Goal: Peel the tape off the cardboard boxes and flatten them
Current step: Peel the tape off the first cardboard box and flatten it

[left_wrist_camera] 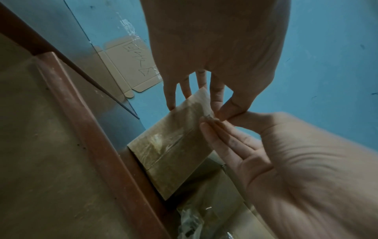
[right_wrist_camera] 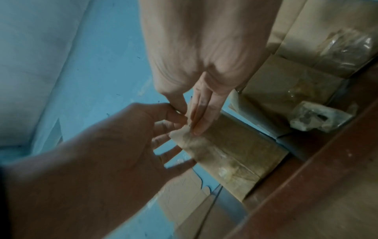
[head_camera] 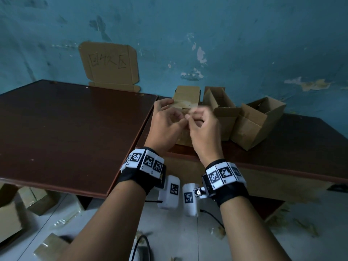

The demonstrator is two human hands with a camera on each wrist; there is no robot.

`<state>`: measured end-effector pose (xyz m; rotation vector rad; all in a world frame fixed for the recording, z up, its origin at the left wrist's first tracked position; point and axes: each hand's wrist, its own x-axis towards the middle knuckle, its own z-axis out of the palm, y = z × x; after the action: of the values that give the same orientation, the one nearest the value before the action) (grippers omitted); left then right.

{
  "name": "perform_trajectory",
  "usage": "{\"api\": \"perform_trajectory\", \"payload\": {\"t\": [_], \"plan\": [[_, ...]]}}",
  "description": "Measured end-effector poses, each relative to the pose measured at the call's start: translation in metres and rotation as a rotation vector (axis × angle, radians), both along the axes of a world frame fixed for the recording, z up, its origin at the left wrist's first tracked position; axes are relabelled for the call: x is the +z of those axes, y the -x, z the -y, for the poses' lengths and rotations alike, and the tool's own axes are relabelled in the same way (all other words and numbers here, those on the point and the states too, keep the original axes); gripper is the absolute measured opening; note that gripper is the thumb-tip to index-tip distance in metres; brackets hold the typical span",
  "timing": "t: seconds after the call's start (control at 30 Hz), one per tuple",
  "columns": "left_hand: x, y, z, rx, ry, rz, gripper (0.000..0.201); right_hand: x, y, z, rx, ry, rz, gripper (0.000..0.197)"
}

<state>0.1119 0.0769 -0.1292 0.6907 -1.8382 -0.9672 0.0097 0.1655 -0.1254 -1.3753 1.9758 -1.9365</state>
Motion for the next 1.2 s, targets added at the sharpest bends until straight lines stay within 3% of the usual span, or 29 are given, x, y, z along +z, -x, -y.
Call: {"api": "perform_trajectory", "payload": {"t": [0.07, 0.17, 0.4, 0.8, 1.03, 1.2], "plan": [[0.000, 0.000, -0.001, -0.005, -0.003, 0.003, 0.017, 0.003, 0.004, -0.003, 0.062, 0.024, 0.039, 0.046], [-0.001, 0.000, 0.000, -0.002, 0.010, 0.002, 0.013, 0.006, 0.016, -0.005, 0.082, -0.026, -0.162, 0.024], [-0.002, 0.001, 0.001, -0.061, -0.015, -0.059, 0.010, -0.005, 0.018, -0.003, -0.059, -0.078, -0.414, 0.006], [-0.021, 0.005, 0.005, -0.025, 0.288, 0.160, 0.040, 0.000, 0.019, -0.004, -0.091, -0.169, -0.169, 0.013], [-0.022, 0.005, 0.004, 0.012, 0.357, 0.186, 0.023, 0.000, 0.021, -0.007, -0.063, -0.328, -0.176, 0.012], [-0.024, 0.007, 0.005, 0.007, 0.348, 0.165, 0.012, -0.001, 0.026, -0.010, 0.010, -0.359, -0.057, 0.011]]}}
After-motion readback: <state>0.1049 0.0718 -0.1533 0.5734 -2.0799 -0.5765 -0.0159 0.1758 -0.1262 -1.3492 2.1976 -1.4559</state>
